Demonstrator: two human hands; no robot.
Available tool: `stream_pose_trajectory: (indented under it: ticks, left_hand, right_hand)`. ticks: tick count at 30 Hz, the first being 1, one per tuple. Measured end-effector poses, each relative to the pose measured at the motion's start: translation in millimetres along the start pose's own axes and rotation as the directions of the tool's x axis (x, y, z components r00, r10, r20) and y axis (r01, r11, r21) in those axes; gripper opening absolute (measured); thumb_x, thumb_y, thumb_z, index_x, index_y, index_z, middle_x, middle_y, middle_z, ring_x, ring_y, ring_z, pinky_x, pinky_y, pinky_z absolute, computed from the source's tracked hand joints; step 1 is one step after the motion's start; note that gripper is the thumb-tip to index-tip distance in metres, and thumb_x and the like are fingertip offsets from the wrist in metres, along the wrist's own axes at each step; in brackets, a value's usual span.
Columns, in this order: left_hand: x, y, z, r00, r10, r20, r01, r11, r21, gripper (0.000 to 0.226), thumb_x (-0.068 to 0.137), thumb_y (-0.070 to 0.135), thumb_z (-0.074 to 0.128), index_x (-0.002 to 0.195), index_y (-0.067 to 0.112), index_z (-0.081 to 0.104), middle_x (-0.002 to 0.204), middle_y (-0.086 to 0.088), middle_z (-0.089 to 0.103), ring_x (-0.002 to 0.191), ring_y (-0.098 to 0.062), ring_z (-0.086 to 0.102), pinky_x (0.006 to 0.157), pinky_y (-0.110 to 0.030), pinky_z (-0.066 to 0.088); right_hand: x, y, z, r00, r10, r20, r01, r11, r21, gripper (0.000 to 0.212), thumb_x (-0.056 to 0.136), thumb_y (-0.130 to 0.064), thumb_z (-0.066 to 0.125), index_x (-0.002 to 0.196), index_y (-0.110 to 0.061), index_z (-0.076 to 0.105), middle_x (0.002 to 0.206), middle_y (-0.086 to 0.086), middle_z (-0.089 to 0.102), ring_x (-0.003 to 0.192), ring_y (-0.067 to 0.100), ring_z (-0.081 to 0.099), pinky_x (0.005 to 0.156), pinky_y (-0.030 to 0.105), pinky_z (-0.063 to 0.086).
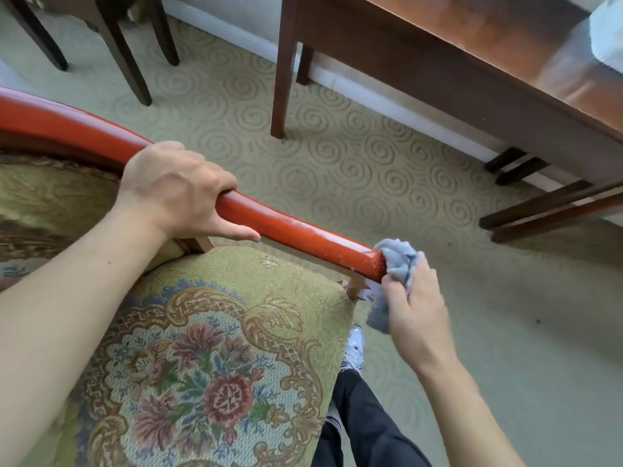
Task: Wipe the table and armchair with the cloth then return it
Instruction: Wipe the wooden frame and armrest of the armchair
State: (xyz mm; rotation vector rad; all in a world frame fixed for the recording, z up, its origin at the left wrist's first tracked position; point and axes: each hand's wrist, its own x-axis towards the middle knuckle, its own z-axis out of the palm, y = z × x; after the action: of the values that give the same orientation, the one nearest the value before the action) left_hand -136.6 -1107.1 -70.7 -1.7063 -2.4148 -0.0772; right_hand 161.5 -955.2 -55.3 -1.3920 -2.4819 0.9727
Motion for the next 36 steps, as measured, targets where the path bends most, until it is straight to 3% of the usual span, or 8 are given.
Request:
stream_pose_trajectory:
  ticks: [2, 5, 13, 18, 25, 30, 32, 36]
  left_hand:
    - [-0.9, -0.3, 2.6, 1.000, 0.001, -0.002, -0.001, 1.000, 0.017, 0.080, 0.064, 0.094, 0.043, 0.062, 0.017, 0.064, 0.062, -0.007, 0.067, 0.059, -0.029, 0.064, 0.062, -0.034, 0.033]
    - [-1.0, -0.4, 4.1, 1.000, -0.007, 0.017, 0.006, 1.000, 0.023, 0.080, 0.066, 0.094, 0.041, 0.062, 0.018, 0.062, 0.062, -0.007, 0.067, 0.060, -0.030, 0.064, 0.063, -0.034, 0.031]
    - [-1.0, 2.2, 1.4, 1.000, -0.031, 0.000, 0.031, 0.999, -0.015, 0.073, 0.065, 0.084, 0.039, 0.064, 0.017, 0.067, 0.065, -0.008, 0.070, 0.063, -0.030, 0.067, 0.066, -0.035, 0.037]
    - [-0.9, 0.9, 4.0, 1.000, -0.027, -0.003, 0.027, 0.999, -0.019, 0.080, 0.065, 0.091, 0.034, 0.070, 0.020, 0.069, 0.073, -0.005, 0.073, 0.070, -0.029, 0.069, 0.069, -0.036, 0.034]
    - [-0.6, -3.6, 8.5, 1.000, -0.013, -0.004, 0.013, 1.000, 0.006, 0.092, 0.060, 0.104, 0.021, 0.071, 0.025, 0.068, 0.073, 0.003, 0.072, 0.072, -0.022, 0.069, 0.071, -0.034, 0.036]
    - [1.1, -3.1, 7.1, 1.000, -0.020, 0.012, 0.020, 1.000, 0.014, 0.090, 0.058, 0.103, 0.026, 0.068, 0.024, 0.068, 0.071, 0.002, 0.072, 0.071, -0.023, 0.068, 0.070, -0.033, 0.034]
    - [1.8, -3.0, 5.2, 1.000, -0.024, 0.013, 0.024, 0.999, 0.034, 0.091, 0.058, 0.104, 0.025, 0.068, 0.024, 0.067, 0.071, 0.003, 0.071, 0.071, -0.023, 0.068, 0.070, -0.034, 0.034]
    - [0.9, -0.2, 2.7, 0.999, -0.034, 0.006, 0.033, 0.999, 0.028, 0.077, 0.063, 0.093, 0.040, 0.068, 0.022, 0.068, 0.070, -0.001, 0.072, 0.072, -0.026, 0.069, 0.068, -0.034, 0.033]
  right_hand:
    - [-9.2, 2.9, 29.8, 0.996, -0.083, -0.021, 0.082, 0.995, -0.062, 0.080, 0.094, -0.062, 0.025, 0.157, -0.014, 0.019, 0.164, 0.001, 0.016, 0.154, 0.020, -0.001, 0.123, 0.045, -0.003]
    - [-5.2, -12.9, 56.5, 0.990, -0.063, -0.127, 0.043, 0.987, -0.154, 0.096, 0.088, -0.076, -0.003, 0.159, -0.012, 0.004, 0.167, 0.009, 0.003, 0.152, 0.027, -0.015, 0.120, 0.052, -0.013]
    - [5.2, -100.8, 115.4, 0.934, -0.345, 0.093, 0.354, 0.856, -0.378, 0.079, 0.098, -0.061, 0.009, 0.158, -0.010, 0.013, 0.166, 0.014, 0.014, 0.153, 0.027, 0.003, 0.120, 0.051, -0.009]
    - [13.5, -78.8, 93.7, 0.884, -0.431, 0.183, 0.462, 0.735, -0.497, 0.065, 0.103, -0.048, 0.022, 0.158, -0.014, 0.020, 0.165, 0.010, 0.020, 0.151, 0.028, 0.021, 0.122, 0.045, 0.010]
    - [5.2, 4.6, 36.8, 0.967, -0.254, -0.031, 0.212, 0.865, -0.455, 0.064, 0.101, -0.047, 0.021, 0.155, -0.013, 0.031, 0.160, 0.007, 0.032, 0.147, 0.026, 0.031, 0.121, 0.044, 0.019]
    - [14.3, -19.0, 51.4, 0.965, -0.216, -0.149, 0.140, 0.904, -0.405, 0.065, 0.101, -0.041, 0.024, 0.145, 0.002, 0.042, 0.149, 0.019, 0.047, 0.138, 0.037, 0.043, 0.118, 0.050, 0.027]
    - [25.6, -44.6, 61.0, 0.962, -0.264, -0.065, 0.205, 0.862, -0.464, 0.064, 0.101, -0.043, 0.022, 0.139, 0.000, 0.051, 0.137, 0.018, 0.058, 0.126, 0.036, 0.053, 0.110, 0.047, 0.035]
    - [51.0, -108.8, 95.3, 0.920, -0.369, 0.132, 0.374, 0.722, -0.582, 0.047, 0.103, -0.043, 0.023, 0.109, -0.017, 0.061, 0.099, 0.007, 0.068, 0.087, 0.032, 0.064, 0.064, 0.039, 0.035]
